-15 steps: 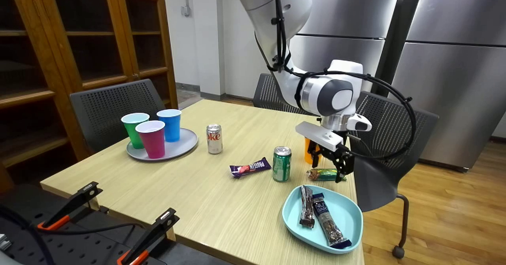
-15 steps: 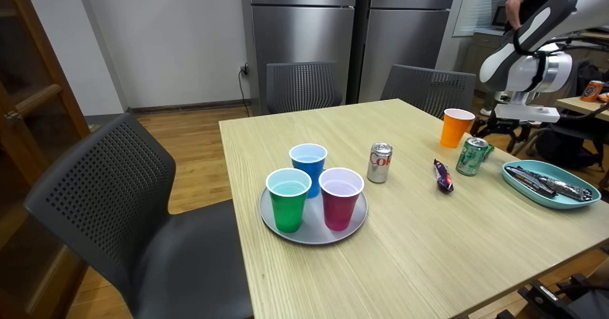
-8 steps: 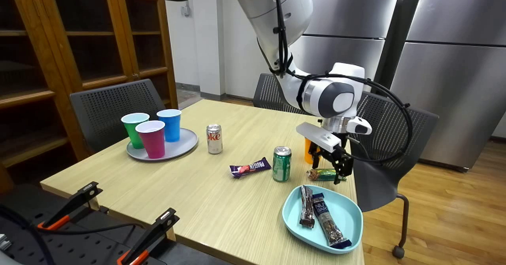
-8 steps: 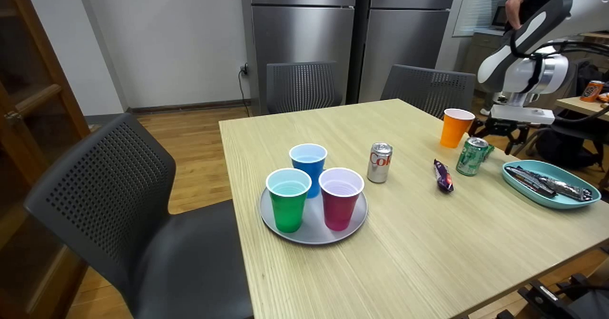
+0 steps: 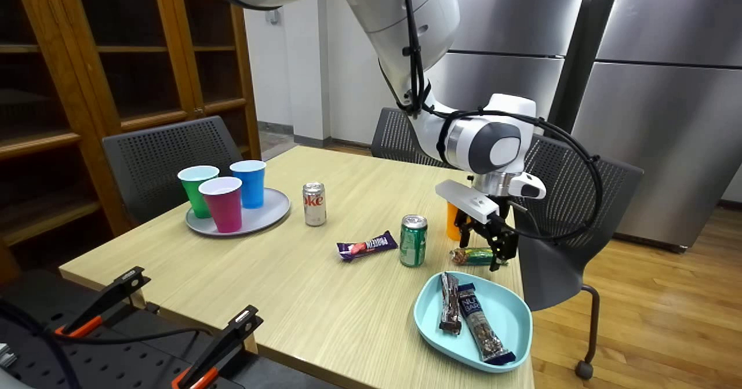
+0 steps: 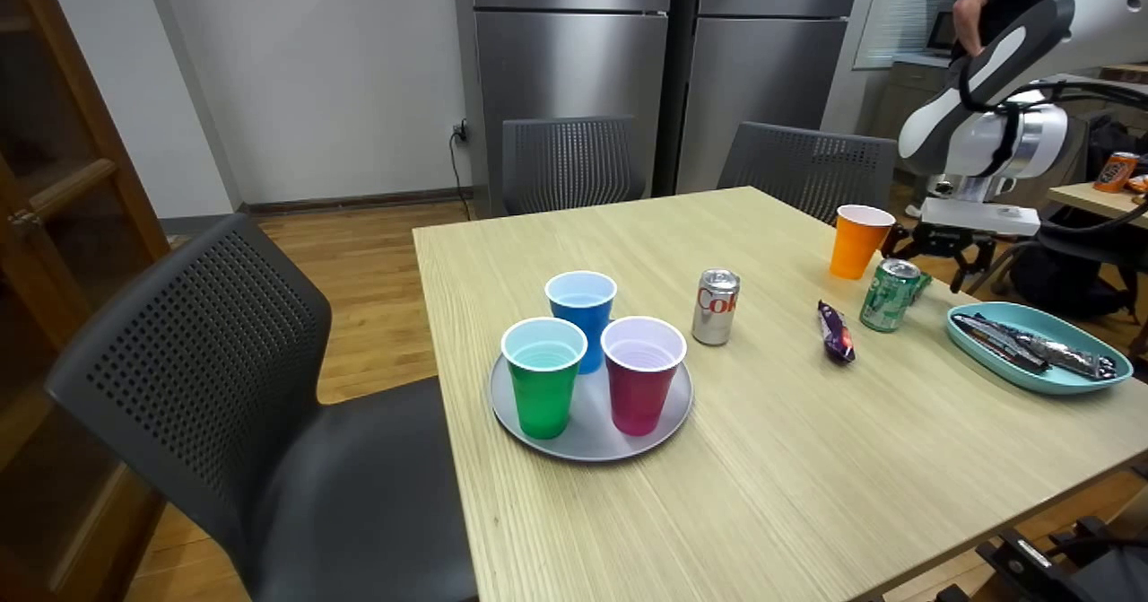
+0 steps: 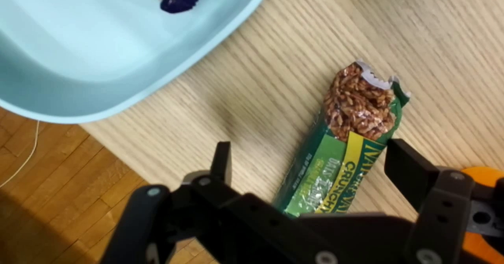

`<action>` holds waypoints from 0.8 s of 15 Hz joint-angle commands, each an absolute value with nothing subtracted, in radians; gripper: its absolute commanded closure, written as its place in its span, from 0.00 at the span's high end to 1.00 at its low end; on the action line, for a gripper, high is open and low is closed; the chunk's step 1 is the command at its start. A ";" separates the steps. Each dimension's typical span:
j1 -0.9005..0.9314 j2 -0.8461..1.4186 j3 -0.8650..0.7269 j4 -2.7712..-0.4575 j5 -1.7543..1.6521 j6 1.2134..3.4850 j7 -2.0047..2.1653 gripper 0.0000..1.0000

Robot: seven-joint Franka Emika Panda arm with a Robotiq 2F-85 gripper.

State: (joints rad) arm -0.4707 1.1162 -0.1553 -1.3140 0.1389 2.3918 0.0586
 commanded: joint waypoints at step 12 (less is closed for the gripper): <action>-0.469 1.158 -0.169 -1.235 0.152 2.340 0.097 0.65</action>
State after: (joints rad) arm -0.4707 1.1370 -0.1593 -1.2837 0.1389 2.3791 0.0772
